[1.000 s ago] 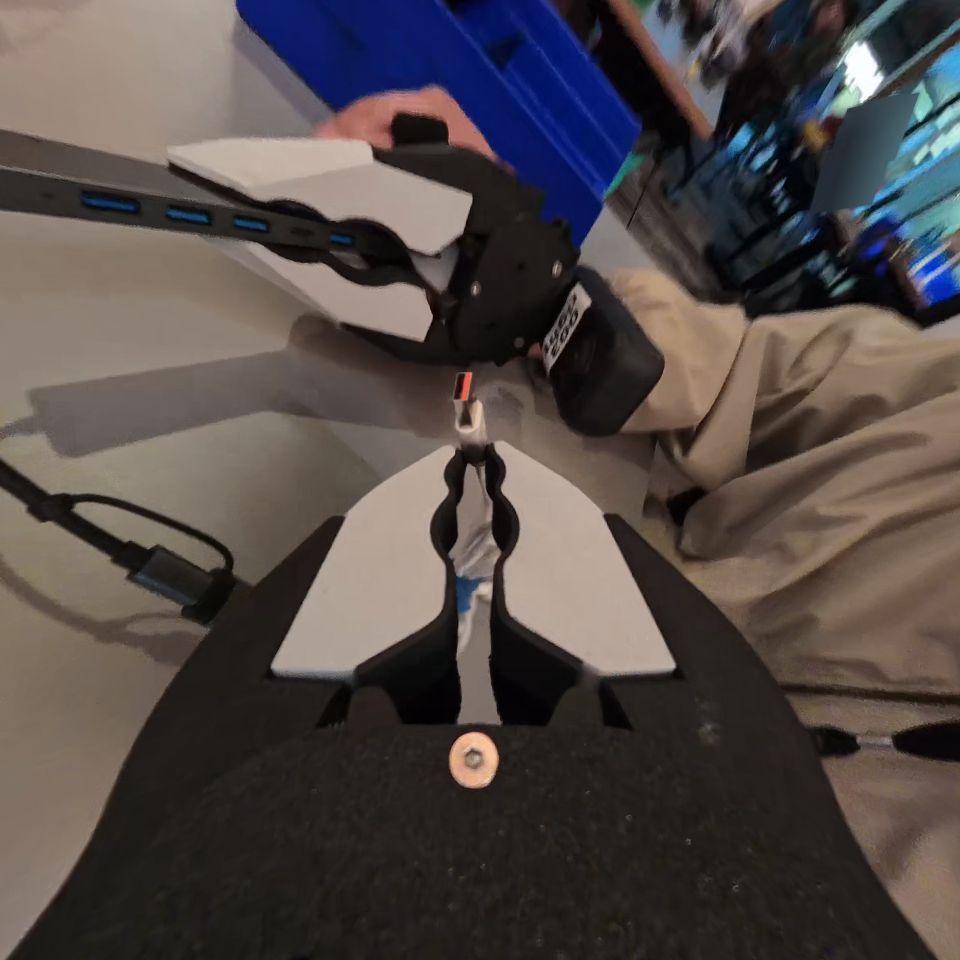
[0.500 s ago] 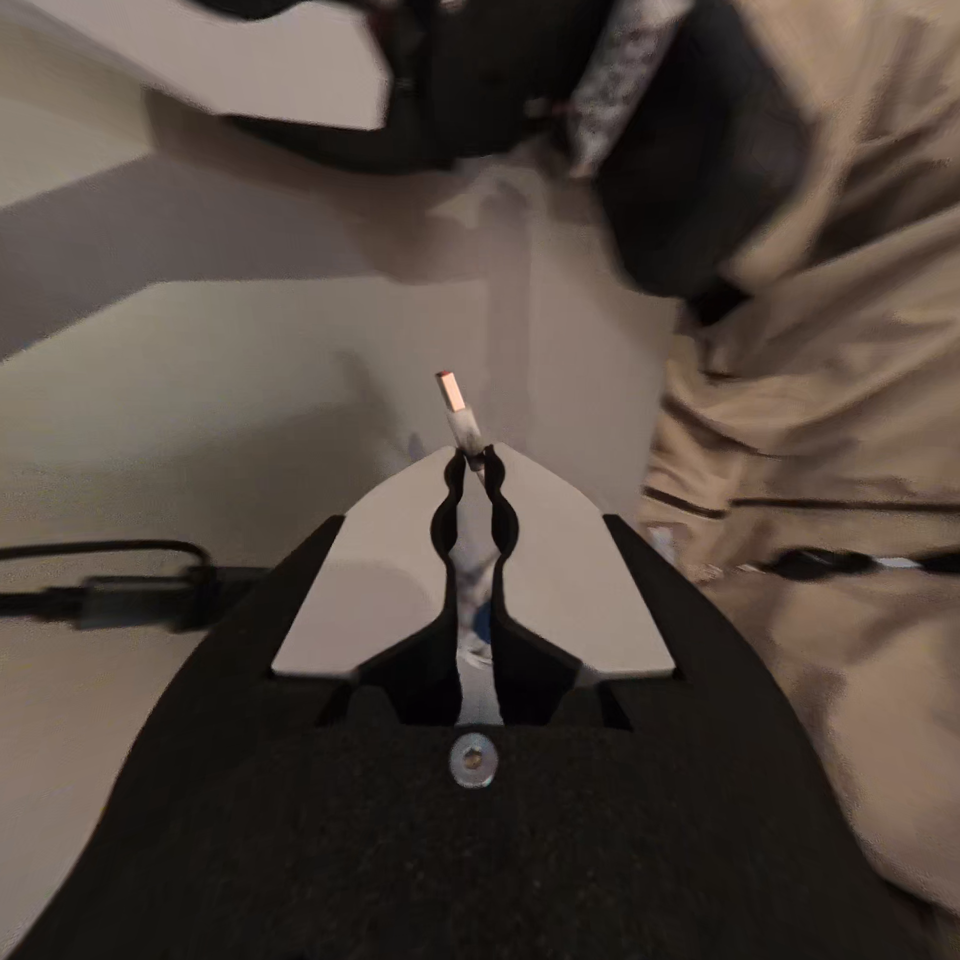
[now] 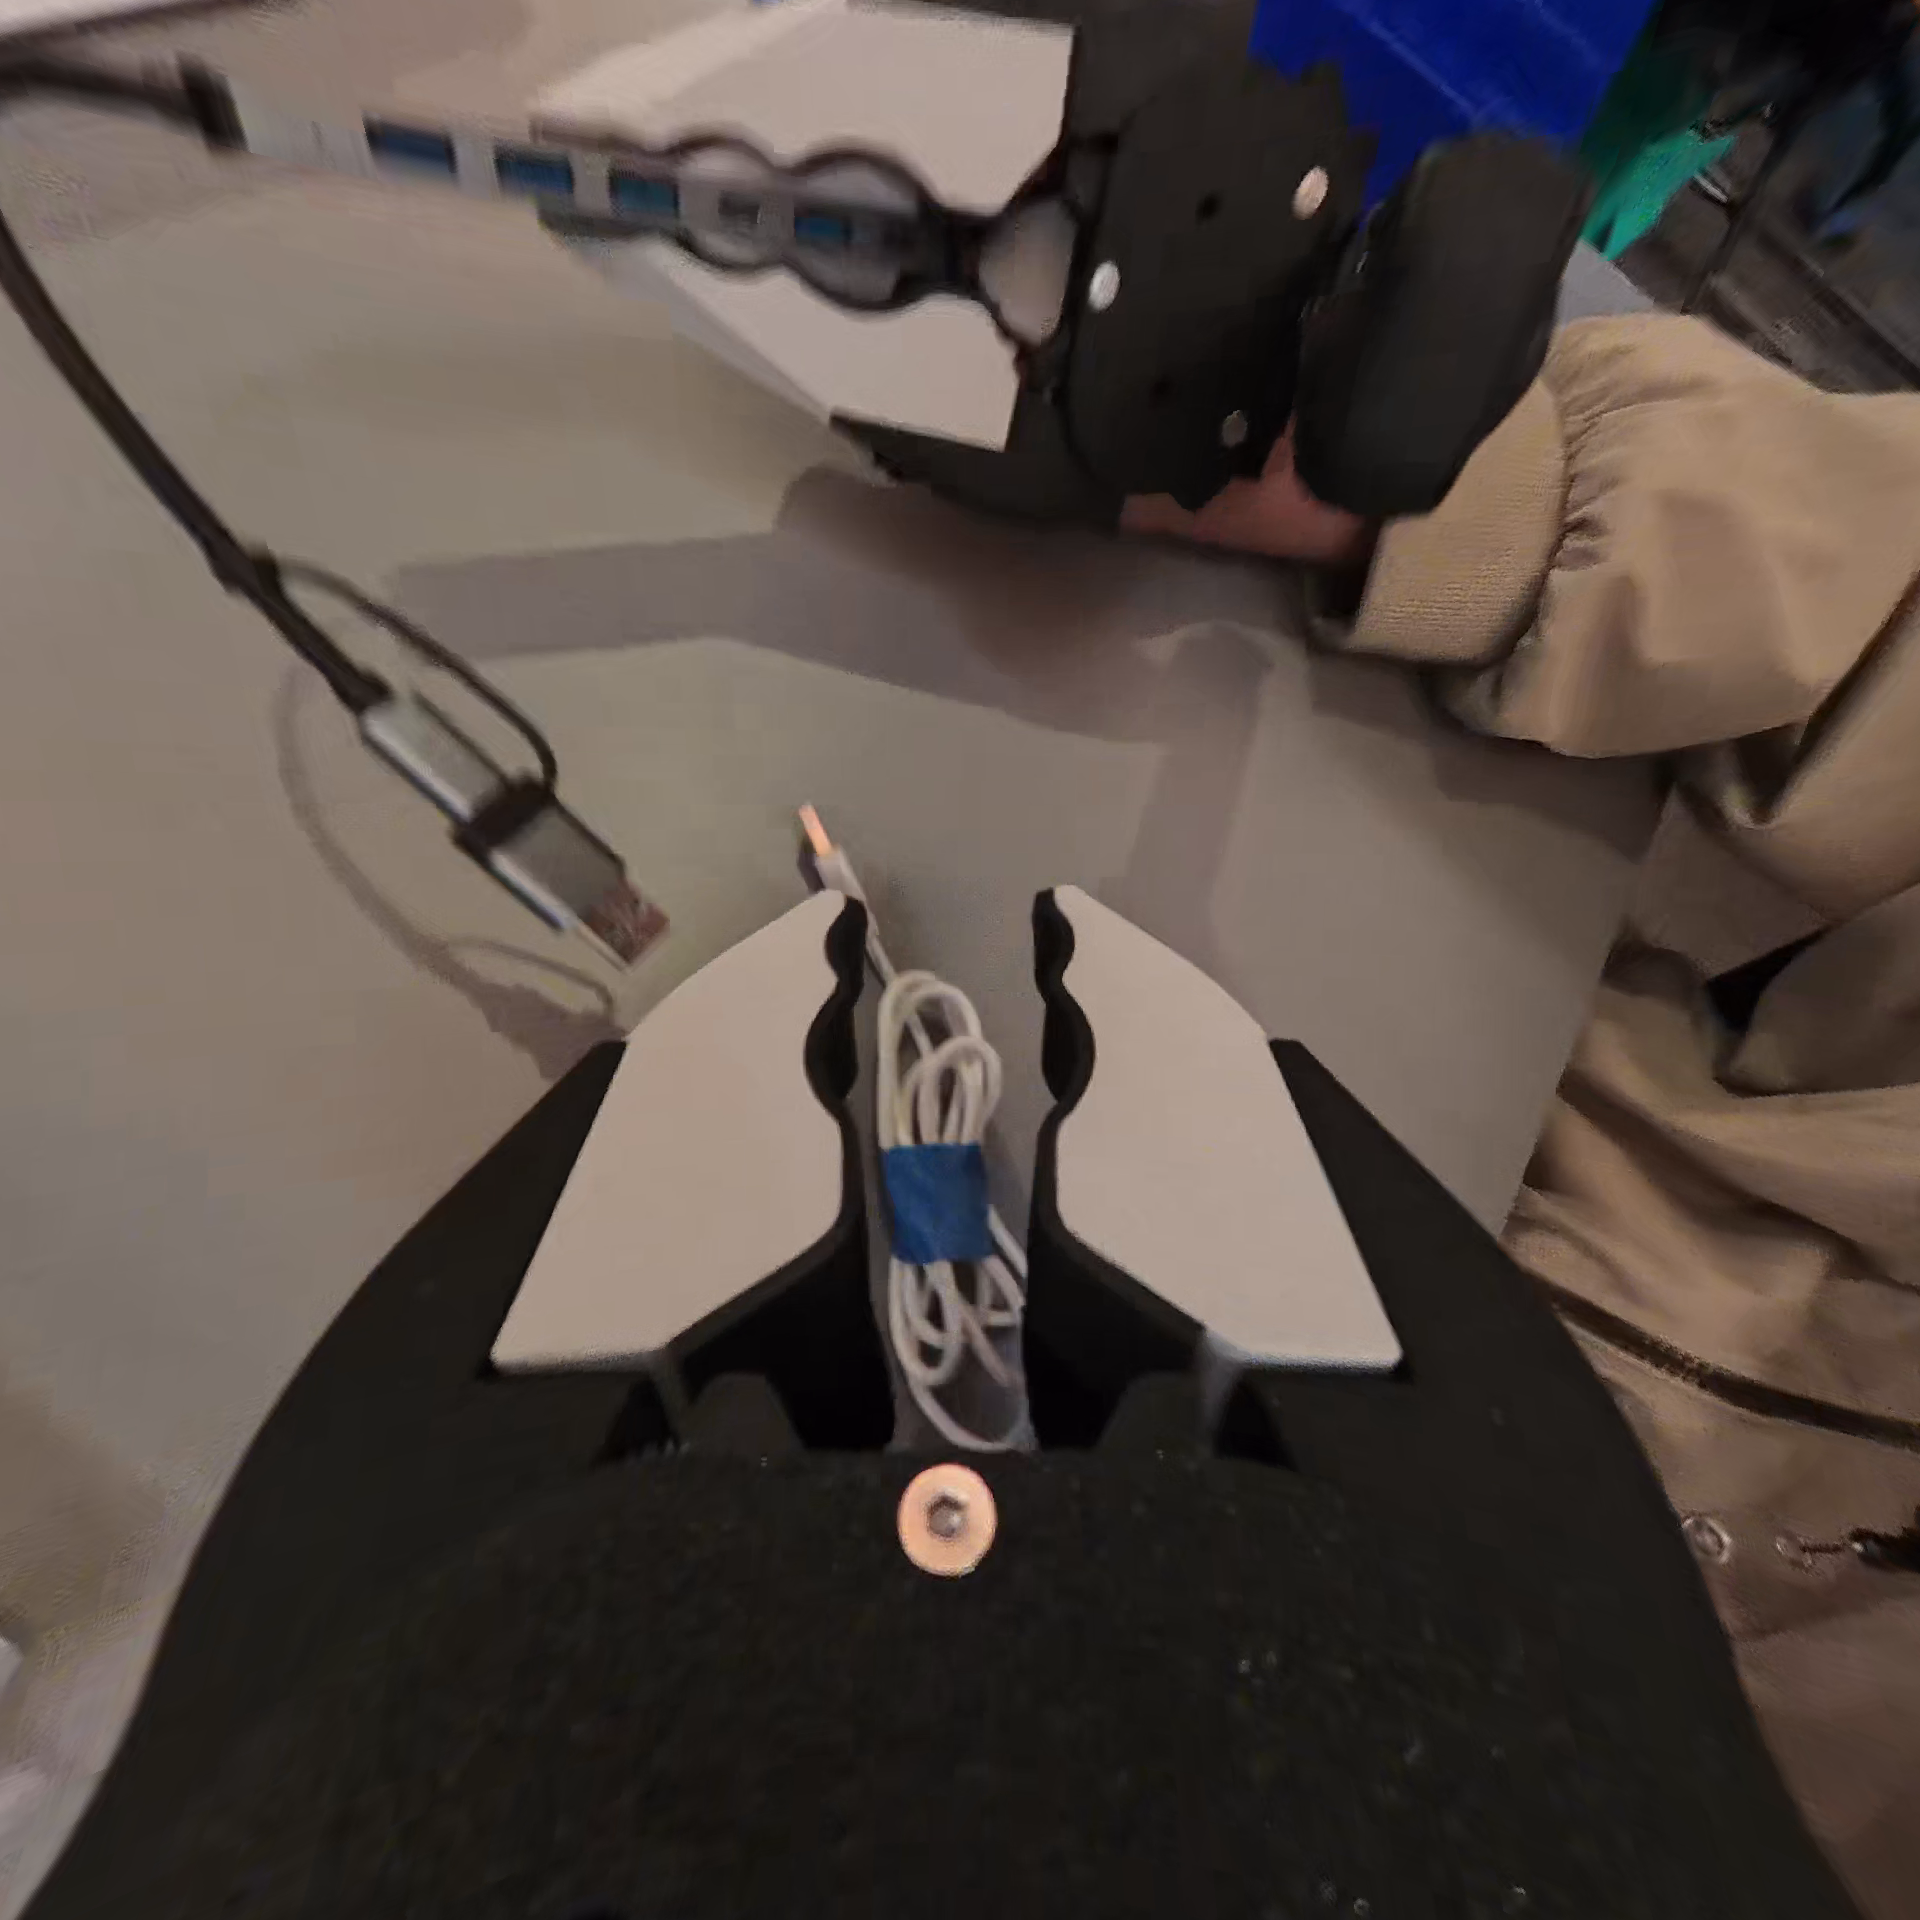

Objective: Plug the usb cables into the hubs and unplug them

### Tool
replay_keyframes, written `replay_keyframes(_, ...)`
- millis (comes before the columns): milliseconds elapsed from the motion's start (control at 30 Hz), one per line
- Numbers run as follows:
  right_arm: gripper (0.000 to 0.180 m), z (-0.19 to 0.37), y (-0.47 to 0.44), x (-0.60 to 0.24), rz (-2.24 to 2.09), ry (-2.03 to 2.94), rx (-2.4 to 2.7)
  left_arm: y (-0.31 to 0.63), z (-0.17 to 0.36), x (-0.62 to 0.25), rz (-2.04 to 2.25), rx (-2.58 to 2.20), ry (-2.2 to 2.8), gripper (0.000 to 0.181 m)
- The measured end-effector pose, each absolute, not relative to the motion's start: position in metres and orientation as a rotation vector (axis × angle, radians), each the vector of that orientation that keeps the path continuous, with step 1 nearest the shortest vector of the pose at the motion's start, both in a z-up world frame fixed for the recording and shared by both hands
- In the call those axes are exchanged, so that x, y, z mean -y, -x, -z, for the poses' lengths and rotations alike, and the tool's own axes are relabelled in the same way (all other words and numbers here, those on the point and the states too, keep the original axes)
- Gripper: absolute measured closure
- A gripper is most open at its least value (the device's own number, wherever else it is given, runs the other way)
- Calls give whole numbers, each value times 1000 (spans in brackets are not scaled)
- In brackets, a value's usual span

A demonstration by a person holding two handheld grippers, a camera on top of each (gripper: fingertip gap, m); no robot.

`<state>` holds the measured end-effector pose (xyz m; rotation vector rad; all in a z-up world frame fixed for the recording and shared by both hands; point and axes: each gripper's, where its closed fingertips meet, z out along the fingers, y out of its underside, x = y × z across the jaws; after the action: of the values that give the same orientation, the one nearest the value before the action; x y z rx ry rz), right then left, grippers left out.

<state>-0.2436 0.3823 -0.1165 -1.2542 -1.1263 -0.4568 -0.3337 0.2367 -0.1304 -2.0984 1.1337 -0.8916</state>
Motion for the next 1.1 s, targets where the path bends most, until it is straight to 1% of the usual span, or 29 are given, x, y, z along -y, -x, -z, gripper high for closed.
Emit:
replay_keyframes(33, 170, 117, 244, -382, 457, 1253, 1130, 336, 139, -233, 872, -1113, 2102, 145)
replay_keyframes(67, 170, 118, 245, -382, 461, 1251, 1135, 337, 147, -229, 851, -1115, 2108, 139)
replay_keyframes(167, 170, 119, 246, -381, 471, 1246, 1149, 339, 171, -216, 749, -1210, 2168, 133)
replay_keyframes(267, 170, 120, 246, -382, 474, 1250, 1153, 343, 191, -215, 514, -1363, 2168, 126)
replay_keyframes(333, 170, 121, 246, -382, 471, 1255, 1152, 344, 191, -214, 425, -1421, 2130, 152)
replay_keyframes(400, 170, 121, 246, -383, 473, 1256, 1151, 345, 191, -212, 459, -1404, 2202, 158)
replay_keyframes(467, 170, 120, 246, -382, 473, 1253, 1148, 343, 188, -209, 590, -1386, 2227, 160)
replay_keyframes(533, 170, 119, 247, -381, 470, 1244, 1145, 332, 171, -202, 932, -1301, 2218, 162)
replay_keyframes(633, 170, 109, 252, -372, 413, 1191, 1129, 318, 116, -199, 1496, -1103, 2090, 163)
replay_keyframes(733, 170, 100, 261, -354, 263, 1182, 1114, 316, 62, -201, 1818, -968, 1890, 164)
replay_keyframes(833, 170, 94, 263, -350, 235, 1170, 1084, 318, 31, -207, 1925, -888, 1739, 165)
replay_keyframes(1033, 170, 99, 266, -350, 307, 1136, 1126, 310, 37, -230, 1718, -789, 1823, 165)
replay_keyframes(1100, 170, 99, 268, -349, 336, 1110, 1136, 307, 31, -234, 1704, -795, 1783, 165)
